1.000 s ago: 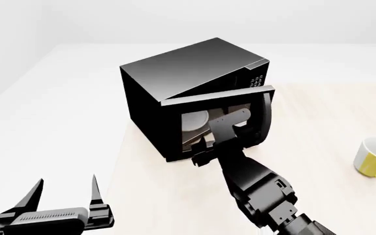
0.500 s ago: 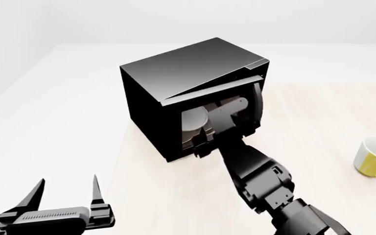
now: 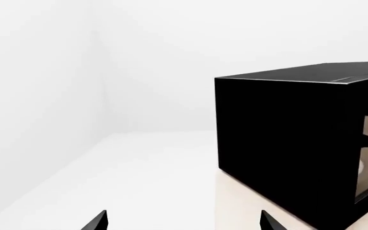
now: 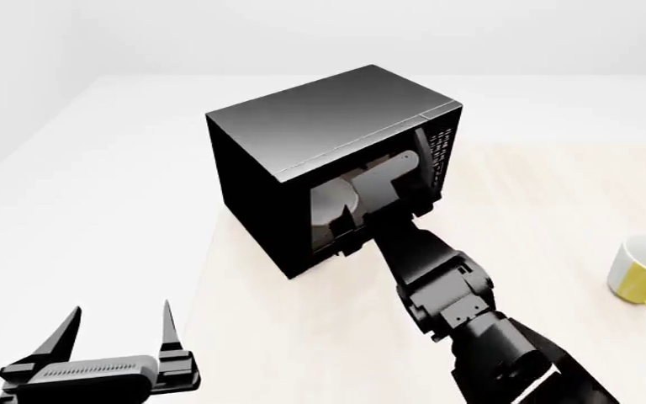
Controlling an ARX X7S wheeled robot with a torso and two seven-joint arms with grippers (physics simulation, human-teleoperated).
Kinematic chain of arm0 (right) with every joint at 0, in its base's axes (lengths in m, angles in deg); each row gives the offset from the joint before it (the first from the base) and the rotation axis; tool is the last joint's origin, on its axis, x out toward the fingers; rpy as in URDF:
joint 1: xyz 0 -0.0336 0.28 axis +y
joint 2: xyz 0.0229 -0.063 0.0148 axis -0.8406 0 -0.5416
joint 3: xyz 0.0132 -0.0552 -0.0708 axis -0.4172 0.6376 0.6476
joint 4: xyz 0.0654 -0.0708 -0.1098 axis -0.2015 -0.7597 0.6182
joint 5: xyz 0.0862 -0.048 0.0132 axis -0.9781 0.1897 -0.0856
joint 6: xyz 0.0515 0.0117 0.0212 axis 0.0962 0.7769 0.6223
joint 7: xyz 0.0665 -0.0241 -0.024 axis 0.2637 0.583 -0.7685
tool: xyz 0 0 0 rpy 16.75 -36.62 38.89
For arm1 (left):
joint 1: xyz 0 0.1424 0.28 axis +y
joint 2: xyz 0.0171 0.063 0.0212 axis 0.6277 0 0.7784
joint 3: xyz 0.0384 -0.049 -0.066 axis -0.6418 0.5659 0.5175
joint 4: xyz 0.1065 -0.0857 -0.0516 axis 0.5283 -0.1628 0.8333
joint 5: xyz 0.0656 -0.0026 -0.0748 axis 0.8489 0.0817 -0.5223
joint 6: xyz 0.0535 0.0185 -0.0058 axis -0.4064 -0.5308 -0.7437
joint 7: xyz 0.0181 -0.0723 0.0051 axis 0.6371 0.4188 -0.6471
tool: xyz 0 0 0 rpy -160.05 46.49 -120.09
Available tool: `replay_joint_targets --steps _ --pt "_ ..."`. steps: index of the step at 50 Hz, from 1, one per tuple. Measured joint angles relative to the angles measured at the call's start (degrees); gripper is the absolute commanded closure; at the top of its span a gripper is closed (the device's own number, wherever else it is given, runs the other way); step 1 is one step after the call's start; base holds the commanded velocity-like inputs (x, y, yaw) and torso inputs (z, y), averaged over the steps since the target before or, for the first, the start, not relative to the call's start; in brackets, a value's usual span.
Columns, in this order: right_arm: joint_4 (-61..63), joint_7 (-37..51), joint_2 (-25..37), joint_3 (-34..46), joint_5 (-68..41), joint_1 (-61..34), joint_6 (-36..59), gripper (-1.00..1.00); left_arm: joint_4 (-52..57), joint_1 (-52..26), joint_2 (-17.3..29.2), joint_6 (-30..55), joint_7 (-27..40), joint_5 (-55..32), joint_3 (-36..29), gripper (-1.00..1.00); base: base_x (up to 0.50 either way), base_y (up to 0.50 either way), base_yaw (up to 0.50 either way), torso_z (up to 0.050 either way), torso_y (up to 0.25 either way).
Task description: Close the microwave.
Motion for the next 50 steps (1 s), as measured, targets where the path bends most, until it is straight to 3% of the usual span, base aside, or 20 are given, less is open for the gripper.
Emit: replay_joint_targets --steps 22,50 --pt "-6.13 -2.51 0.47 15.45 -16.12 -4.12 -5.14 -1.0 -0.17 -0.29 0.16 0.01 0.18 -0.18 -0.2 -1.0 0.05 0.01 0.02 -0.004 0.0" --pt "42.42 22.58 20.53 10.07 -16.43 4.48 11.43 -1.0 -0.3 -0.55 0.31 0.15 0.51 -0.04 -0.75 -1.0 0.0 0.0 0.0 0.0 0.0"
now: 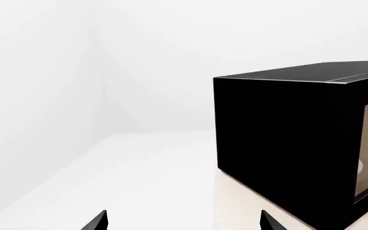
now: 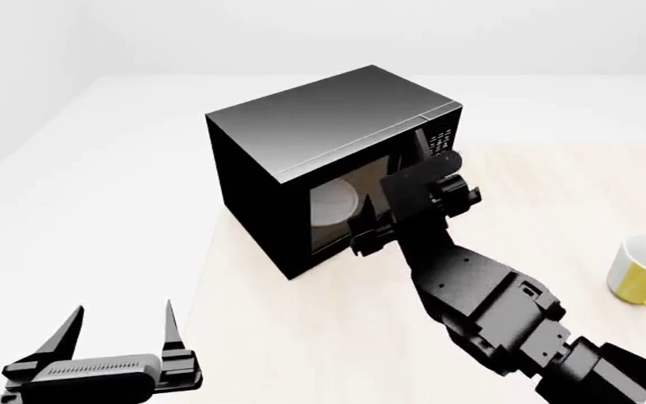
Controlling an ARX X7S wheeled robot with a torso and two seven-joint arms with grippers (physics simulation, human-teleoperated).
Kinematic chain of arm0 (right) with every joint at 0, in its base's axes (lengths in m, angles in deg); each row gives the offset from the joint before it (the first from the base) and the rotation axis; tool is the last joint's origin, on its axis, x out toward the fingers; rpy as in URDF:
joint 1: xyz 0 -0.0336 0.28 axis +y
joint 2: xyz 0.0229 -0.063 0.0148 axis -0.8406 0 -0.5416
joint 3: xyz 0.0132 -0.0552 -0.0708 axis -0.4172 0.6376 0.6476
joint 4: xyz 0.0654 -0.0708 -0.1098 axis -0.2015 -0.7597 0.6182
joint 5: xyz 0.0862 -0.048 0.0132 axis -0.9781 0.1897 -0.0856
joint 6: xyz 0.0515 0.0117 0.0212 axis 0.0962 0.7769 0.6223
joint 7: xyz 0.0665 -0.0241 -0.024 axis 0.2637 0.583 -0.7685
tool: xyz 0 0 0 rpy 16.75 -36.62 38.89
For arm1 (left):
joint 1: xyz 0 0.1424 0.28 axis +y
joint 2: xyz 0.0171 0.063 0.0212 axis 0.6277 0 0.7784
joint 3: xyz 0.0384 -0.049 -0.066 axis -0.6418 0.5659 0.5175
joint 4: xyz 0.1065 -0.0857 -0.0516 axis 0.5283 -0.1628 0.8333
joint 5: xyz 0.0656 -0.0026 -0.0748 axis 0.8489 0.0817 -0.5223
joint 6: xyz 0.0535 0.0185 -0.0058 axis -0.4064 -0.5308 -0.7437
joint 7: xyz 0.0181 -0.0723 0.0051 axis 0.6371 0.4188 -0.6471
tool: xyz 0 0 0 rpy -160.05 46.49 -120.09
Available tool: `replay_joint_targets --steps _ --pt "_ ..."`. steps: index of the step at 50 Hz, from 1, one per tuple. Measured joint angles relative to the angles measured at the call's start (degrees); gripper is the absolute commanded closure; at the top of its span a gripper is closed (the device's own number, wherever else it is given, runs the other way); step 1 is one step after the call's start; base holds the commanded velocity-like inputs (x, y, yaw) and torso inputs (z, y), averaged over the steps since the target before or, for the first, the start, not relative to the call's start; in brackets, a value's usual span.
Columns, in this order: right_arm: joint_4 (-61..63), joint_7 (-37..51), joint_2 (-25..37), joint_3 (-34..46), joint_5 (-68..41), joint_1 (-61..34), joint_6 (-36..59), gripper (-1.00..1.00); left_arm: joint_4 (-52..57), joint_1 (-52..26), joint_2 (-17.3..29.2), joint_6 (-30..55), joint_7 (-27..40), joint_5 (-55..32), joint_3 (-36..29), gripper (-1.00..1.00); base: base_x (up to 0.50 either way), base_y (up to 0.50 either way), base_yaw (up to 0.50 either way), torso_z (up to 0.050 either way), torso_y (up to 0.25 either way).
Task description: Close the microwave.
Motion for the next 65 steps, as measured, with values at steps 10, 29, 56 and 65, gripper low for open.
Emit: replay_joint_targets --steps 10,29,56,65 --pt "16.98 7.06 7.6 -2.32 -2.83 3.92 1.87 -1.0 0.53 0.3 0.18 0.21 0.27 -0.02 -0.04 -1.0 0.0 0.0 0.0 0.0 0.0" --pt "39.68 17.94 18.87 -4.45 -2.25 12.65 -1.11 -1.0 1.53 0.55 0.42 0.78 0.9 -0.25 0.02 -1.0 0.0 0.0 0.0 0.0 0.0" --pt "55.26 28.65 30.67 -6.35 3.29 26.04 -11.83 -1.0 1.18 0.72 0.47 -0.84 0.82 -0.14 -0.22 -1.0 0.0 0.0 0.0 0.0 0.0" --pt "56.94 30.3 33.2 -6.51 5.31 30.13 -16.42 -1.0 1.03 0.89 0.44 -1.66 0.82 -0.08 -0.24 -1.0 0.0 0.0 0.0 0.0 0.0"
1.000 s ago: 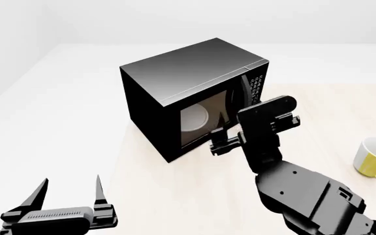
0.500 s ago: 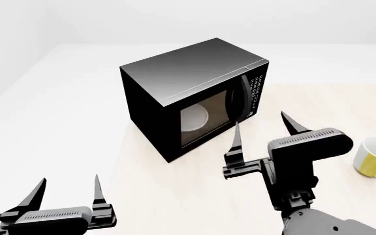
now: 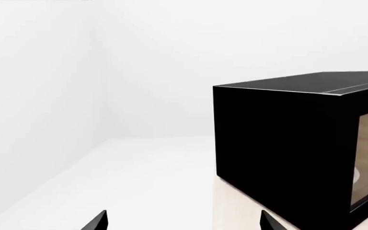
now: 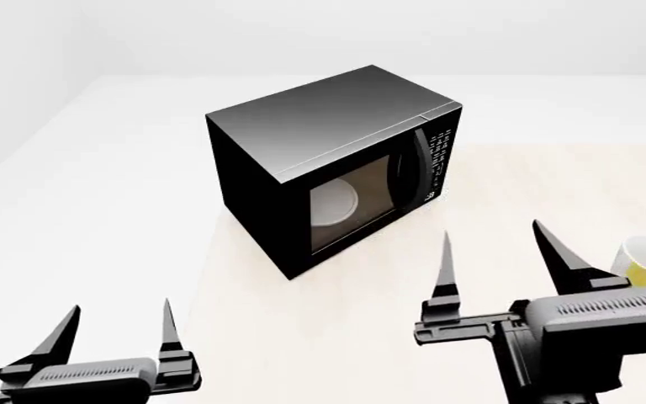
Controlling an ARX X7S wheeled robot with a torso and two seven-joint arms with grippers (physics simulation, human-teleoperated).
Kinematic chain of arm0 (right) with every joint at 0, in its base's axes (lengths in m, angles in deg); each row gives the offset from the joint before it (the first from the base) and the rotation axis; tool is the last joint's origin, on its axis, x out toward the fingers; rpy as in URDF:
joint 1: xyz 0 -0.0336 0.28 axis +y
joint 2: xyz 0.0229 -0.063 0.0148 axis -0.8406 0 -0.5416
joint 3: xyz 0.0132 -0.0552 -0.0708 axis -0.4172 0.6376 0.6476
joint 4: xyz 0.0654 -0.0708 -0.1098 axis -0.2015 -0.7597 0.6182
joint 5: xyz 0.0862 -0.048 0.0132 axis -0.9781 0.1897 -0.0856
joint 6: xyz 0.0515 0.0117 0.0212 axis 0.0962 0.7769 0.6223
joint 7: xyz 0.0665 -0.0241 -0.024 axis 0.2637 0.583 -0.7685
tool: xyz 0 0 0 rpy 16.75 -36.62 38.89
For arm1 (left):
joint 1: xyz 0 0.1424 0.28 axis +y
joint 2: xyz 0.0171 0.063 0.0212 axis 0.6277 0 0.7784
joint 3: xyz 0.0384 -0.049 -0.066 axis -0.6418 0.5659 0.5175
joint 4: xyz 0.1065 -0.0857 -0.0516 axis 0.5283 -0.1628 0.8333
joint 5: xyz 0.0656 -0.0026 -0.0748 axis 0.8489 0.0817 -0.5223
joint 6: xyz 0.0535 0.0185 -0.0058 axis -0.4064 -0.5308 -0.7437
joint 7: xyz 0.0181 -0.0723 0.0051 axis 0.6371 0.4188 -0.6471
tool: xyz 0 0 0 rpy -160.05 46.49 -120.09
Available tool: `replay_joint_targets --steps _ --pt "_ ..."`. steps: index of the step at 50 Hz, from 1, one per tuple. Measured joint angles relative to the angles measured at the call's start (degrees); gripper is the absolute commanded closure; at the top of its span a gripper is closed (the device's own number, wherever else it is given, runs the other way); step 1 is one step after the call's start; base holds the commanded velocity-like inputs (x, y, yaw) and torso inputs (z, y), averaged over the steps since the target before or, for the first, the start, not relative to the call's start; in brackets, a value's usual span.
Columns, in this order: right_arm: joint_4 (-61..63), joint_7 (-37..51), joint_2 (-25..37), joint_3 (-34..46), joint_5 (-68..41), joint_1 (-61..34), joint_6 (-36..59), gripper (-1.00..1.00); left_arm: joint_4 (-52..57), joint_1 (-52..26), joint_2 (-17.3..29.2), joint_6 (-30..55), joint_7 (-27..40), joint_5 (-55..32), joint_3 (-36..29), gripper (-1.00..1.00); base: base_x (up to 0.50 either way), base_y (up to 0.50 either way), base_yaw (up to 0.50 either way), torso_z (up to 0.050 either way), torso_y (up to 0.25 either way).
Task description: Close the microwave.
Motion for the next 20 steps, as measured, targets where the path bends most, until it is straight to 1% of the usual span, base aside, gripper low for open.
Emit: replay_joint_targets --steps 20 --pt "1.63 0.65 4.7 0.17 3.74 7.9 -11.18 -1.0 1.07 0.35 0.35 0.23 0.52 -0.04 -0.05 -1.0 0.0 0.0 0.0 0.0 0.0"
